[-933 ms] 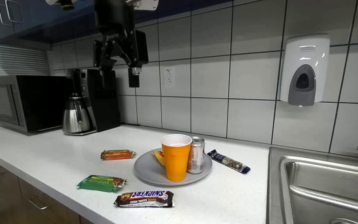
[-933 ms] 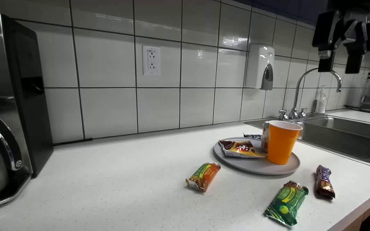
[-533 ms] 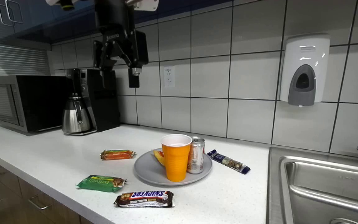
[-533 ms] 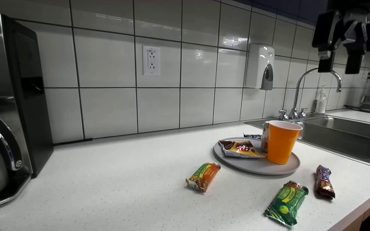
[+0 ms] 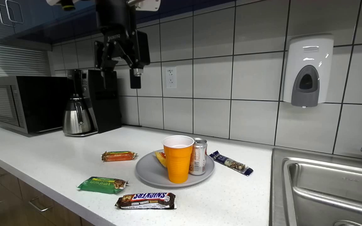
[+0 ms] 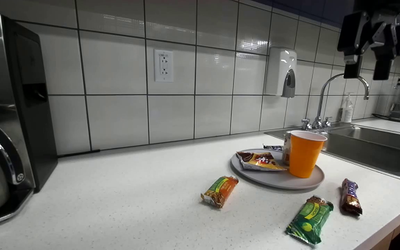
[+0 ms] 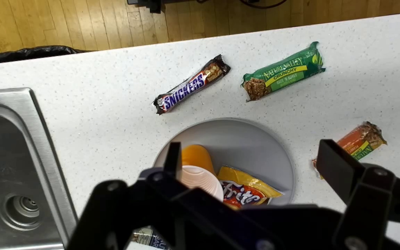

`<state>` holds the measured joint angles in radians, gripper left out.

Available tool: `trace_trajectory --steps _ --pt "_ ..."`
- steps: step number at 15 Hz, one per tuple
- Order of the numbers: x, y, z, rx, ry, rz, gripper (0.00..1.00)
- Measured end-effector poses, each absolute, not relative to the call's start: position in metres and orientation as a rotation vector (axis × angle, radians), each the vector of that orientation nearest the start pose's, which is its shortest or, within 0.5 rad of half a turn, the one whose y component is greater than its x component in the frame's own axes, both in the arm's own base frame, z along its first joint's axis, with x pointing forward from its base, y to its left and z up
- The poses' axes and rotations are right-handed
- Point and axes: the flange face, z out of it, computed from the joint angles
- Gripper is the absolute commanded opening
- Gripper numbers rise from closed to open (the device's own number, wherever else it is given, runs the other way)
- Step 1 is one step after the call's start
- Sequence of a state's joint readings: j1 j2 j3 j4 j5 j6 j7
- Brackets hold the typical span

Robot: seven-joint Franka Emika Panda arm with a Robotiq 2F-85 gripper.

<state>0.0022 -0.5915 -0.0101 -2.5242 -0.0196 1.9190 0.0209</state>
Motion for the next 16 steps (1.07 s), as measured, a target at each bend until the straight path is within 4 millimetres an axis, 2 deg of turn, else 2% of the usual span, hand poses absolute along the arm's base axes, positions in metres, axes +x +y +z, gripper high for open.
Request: trace_trajectory --steps 9,16 --pt "0.368 -0.004 0.474 -3.154 0.034 0.015 1.0" --pt "0.387 -0.007 0.463 -3.149 0.043 -0.09 1.0"
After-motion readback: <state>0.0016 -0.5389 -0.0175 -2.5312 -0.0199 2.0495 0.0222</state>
